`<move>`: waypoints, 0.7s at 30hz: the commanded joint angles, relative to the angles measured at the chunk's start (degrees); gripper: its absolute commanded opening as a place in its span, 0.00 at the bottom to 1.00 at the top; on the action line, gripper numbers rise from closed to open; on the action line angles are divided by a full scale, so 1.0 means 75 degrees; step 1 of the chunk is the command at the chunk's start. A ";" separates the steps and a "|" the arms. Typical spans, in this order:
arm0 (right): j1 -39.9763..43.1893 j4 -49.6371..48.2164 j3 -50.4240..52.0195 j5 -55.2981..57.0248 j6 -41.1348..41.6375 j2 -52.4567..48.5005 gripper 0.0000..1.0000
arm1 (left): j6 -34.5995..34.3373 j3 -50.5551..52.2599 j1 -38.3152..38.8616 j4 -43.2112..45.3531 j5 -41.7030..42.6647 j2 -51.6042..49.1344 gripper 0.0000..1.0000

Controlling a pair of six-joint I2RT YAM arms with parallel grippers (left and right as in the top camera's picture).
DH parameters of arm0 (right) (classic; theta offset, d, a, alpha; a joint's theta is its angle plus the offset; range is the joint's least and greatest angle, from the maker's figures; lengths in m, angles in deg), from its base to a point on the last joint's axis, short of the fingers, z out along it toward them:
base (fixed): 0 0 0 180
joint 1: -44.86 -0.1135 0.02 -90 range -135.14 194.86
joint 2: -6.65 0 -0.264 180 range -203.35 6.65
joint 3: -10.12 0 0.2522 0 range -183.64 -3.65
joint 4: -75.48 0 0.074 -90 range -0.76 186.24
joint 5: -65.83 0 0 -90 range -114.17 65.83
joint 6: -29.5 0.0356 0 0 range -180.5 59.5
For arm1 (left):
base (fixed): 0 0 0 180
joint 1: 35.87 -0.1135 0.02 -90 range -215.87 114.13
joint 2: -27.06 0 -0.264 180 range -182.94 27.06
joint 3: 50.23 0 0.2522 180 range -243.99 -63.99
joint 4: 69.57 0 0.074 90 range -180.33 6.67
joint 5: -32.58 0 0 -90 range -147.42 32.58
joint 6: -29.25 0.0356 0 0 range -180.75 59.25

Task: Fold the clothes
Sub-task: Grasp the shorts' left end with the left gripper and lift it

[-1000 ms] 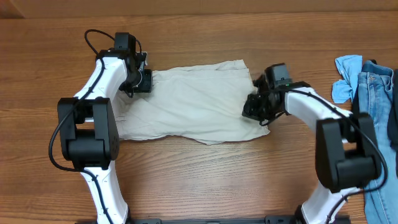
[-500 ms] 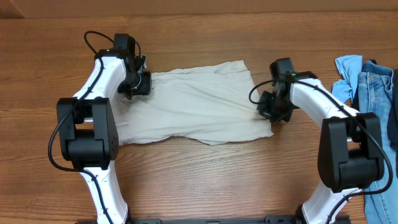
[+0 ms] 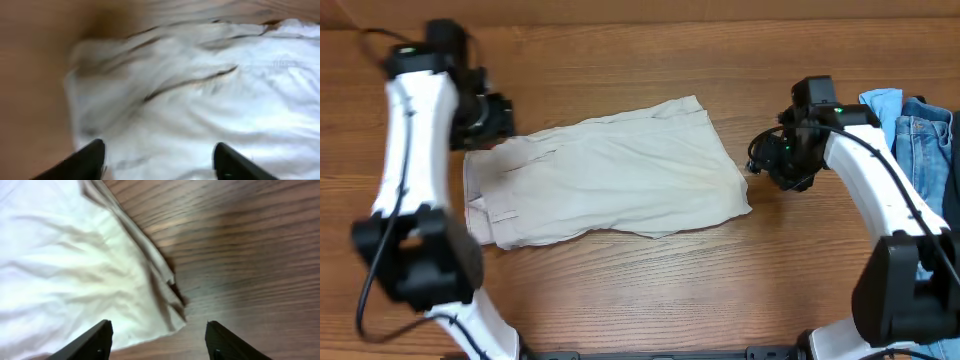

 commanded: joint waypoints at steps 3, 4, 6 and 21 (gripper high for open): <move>-0.0020 0.0350 -0.0154 -0.0181 -0.0280 0.0143 0.66 | 0.0705 0.1011 -0.1781 -0.0423 0.1746 0.0347 0.77; -0.0020 0.0376 -0.0154 -0.0178 -0.0318 0.0143 0.66 | 0.1003 0.1425 -0.2063 -0.0277 0.2276 0.0347 0.78; -0.0020 0.0388 -0.0154 -0.0204 -0.0466 0.0143 0.67 | 0.1381 0.2113 -0.2480 0.0073 0.2900 0.0347 0.80; -0.0020 0.0516 -0.0154 -0.0204 -0.0673 0.0143 0.67 | 0.0924 0.5974 -0.3077 0.4080 0.2343 0.0347 1.00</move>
